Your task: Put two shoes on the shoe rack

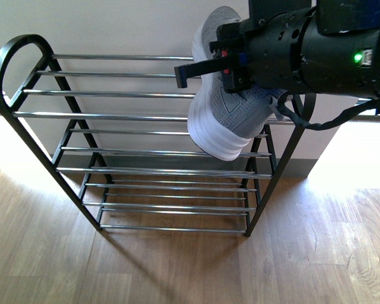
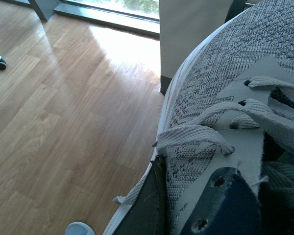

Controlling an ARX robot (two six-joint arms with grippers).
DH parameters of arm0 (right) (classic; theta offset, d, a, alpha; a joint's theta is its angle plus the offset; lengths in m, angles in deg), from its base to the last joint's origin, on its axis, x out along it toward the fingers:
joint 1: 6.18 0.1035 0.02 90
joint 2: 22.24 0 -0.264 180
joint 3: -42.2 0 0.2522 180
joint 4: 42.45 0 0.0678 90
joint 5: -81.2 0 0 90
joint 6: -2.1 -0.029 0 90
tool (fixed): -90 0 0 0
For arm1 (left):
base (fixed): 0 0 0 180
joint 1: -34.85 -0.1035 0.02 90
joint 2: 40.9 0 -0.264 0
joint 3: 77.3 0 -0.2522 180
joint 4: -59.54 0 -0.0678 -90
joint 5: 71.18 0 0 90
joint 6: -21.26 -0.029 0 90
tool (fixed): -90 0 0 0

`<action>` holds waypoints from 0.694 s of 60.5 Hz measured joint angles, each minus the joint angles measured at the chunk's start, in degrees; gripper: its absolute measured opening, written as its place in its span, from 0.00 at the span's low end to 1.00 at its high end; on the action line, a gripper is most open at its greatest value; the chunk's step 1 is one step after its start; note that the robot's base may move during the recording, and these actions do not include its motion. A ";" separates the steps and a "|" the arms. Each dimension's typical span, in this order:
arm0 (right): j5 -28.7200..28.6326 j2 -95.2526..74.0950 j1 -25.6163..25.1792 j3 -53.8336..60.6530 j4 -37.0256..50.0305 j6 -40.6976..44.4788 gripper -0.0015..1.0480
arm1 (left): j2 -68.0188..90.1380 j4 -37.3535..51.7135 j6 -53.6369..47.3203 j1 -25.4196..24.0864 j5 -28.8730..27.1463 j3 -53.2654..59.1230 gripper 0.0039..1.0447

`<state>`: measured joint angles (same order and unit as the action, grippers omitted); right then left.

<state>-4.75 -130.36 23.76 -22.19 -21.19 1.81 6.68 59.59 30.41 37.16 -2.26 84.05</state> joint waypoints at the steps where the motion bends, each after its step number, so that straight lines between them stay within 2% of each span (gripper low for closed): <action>1: 0.50 -0.68 -0.11 -0.50 0.15 0.55 0.01 | 0.00 0.00 0.02 0.00 -0.02 0.00 0.01; 9: 2.14 -5.64 -2.16 -4.81 0.68 5.66 0.01 | 0.00 0.00 0.02 0.00 0.02 0.00 0.01; 12: 4.37 -6.08 -2.78 -6.08 1.09 8.79 0.01 | 0.00 0.00 0.02 0.00 0.00 0.00 0.01; 24: 9.27 -6.16 -4.17 -7.87 -3.54 18.16 0.01 | 0.00 0.00 0.00 0.00 -0.02 0.00 0.01; 34: 8.44 -7.52 -3.32 -8.04 -7.41 21.03 0.01 | 0.00 0.00 0.02 0.00 0.02 0.00 0.01; 42: 9.86 -8.85 -3.30 -9.62 -8.09 21.03 0.01 | 0.00 0.00 0.02 0.00 0.00 0.00 0.01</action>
<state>5.11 -139.21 20.46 -31.81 -29.28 22.84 6.68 59.59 30.43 37.16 -2.26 84.05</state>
